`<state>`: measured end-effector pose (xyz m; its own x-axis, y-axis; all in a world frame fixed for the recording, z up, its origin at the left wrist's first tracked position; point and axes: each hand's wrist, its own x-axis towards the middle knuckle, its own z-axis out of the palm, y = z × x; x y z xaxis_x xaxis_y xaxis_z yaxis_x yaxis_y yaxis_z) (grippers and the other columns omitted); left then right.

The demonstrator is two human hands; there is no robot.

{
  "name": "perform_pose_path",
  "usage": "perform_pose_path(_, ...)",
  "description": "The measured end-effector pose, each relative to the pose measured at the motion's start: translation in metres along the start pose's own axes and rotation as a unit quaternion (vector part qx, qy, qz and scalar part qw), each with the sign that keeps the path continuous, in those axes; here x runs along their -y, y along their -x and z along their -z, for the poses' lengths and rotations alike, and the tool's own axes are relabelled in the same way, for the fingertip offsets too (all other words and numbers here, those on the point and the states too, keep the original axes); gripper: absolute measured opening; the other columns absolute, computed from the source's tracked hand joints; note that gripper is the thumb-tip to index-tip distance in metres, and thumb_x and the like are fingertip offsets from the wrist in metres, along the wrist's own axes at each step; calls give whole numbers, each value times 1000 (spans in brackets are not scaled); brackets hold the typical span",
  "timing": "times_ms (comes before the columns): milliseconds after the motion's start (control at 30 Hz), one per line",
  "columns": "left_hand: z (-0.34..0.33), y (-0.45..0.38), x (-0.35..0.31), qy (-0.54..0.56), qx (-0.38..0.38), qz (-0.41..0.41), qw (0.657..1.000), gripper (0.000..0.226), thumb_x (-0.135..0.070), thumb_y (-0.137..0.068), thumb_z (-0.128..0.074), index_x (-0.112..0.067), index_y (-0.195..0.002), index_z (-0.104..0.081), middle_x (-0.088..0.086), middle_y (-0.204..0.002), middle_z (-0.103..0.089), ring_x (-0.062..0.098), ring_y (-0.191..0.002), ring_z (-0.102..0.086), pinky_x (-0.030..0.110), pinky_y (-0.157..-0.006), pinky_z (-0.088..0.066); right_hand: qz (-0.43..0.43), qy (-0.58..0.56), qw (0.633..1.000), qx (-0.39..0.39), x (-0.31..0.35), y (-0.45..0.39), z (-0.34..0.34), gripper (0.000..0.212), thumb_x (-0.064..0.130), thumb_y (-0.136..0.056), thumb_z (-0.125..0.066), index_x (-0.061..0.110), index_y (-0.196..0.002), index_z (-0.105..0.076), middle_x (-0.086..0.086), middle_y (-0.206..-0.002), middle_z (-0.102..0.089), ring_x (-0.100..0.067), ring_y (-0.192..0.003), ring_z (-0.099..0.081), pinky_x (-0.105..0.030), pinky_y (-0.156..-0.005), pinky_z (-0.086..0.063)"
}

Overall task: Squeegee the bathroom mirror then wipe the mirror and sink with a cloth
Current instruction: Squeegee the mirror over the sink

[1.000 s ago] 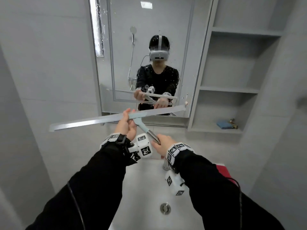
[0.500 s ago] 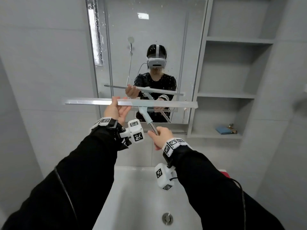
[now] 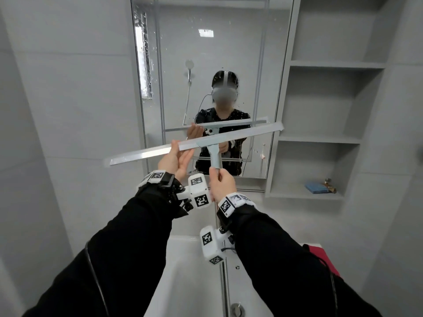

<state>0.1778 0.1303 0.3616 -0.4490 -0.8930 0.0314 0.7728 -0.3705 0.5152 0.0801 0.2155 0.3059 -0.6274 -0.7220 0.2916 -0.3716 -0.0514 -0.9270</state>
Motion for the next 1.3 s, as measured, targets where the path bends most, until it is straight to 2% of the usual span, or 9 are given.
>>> perform_pose_path(100,-4,4,-9,-119,8,-22,993,28,-28,-93,-54,-1,-88,-58,18,-99,-69,28,-96,-65,31,-71,-59,52,19,997,-56,11,0,0,23,29,-93,-53,12,-107,-49,7,-69,-48,-13,-61,-50,-41,-68,-55)
perform_pose_path(300,-22,7,-37,-211,23,-57,976,26,-36,-93,-53,-11,-91,-57,12,-91,-68,23,-84,-68,25,-60,-60,191,128,971,-65,47,-14,0,64,17,-94,-48,26,-149,-17,-7,-113,-54,-24,-91,-57,-35,-82,-47)
perform_pose_path(400,-37,-3,-60,-265,36,-94,959,29,-40,-92,-52,-12,-89,-59,1,-71,-73,10,-61,-70,20,-53,-57,193,200,959,-51,73,-35,-4,70,20,-95,-44,38,-149,-4,-13,-112,-53,-28,-91,-57,-39,-78,-53)
perform_pose_path(533,-63,-25,-94,-318,82,-106,939,36,-40,-95,-46,-8,-86,-60,-4,-63,-70,3,-46,-61,16,-49,-54,211,248,943,-68,114,-62,-11,73,14,-93,-45,31,-150,-4,-18,-111,-57,-32,-90,-59,-34,-72,-45)
perform_pose_path(667,-92,-43,-127,-338,162,-96,922,42,-34,-101,-35,-8,-79,-60,-5,-69,-73,0,-55,-68,14,-45,-52,203,253,940,-102,156,-84,-19,71,15,-94,-47,28,-151,-6,-17,-105,-60,-26,-77,-56,-33,-66,-47)
perform_pose_path(833,-123,-77,-171,-358,192,-104,908,39,-38,-99,-39,-9,-79,-56,-3,-49,-63,3,-38,-55,14,-43,-50,228,253,927,-153,197,-108,-35,73,16,-95,-45,33,-150,0,-13,-107,-57,-24,-81,-59,-33,-69,-50)
perform_pose_path(1033,-144,-113,-211,-326,214,-125,912,31,-34,-97,-46,-7,-85,-56,3,-70,-63,7,-46,-54,17,-44,-46,247,244,920,-180,234,-132,-61,74,11,-94,-45,34,-150,-2,-12,-112,-54,-26,-85,-61,-42,-79,-55)
perform_pose_path(1167,-152,-135,-229,-331,231,-123,907,31,-36,-96,-48,-8,-87,-58,-1,-60,-66,7,-48,-57,19,-55,-49,269,272,905,-188,252,-144,-75,76,8,-93,-49,30,-150,-4,-11,-117,-51,-23,-86,-61,-38,-80,-55)
perform_pose_path(1300,-158,-155,-247,-309,240,-126,912,28,-35,-94,-52,-10,-84,-58,-3,-55,-65,8,-46,-55,26,-70,-48,259,255,919,-154,272,-156,-84,83,7,-90,-57,30,-149,-2,-15,-131,-47,-29,-101,-62,-43,-88,-54)
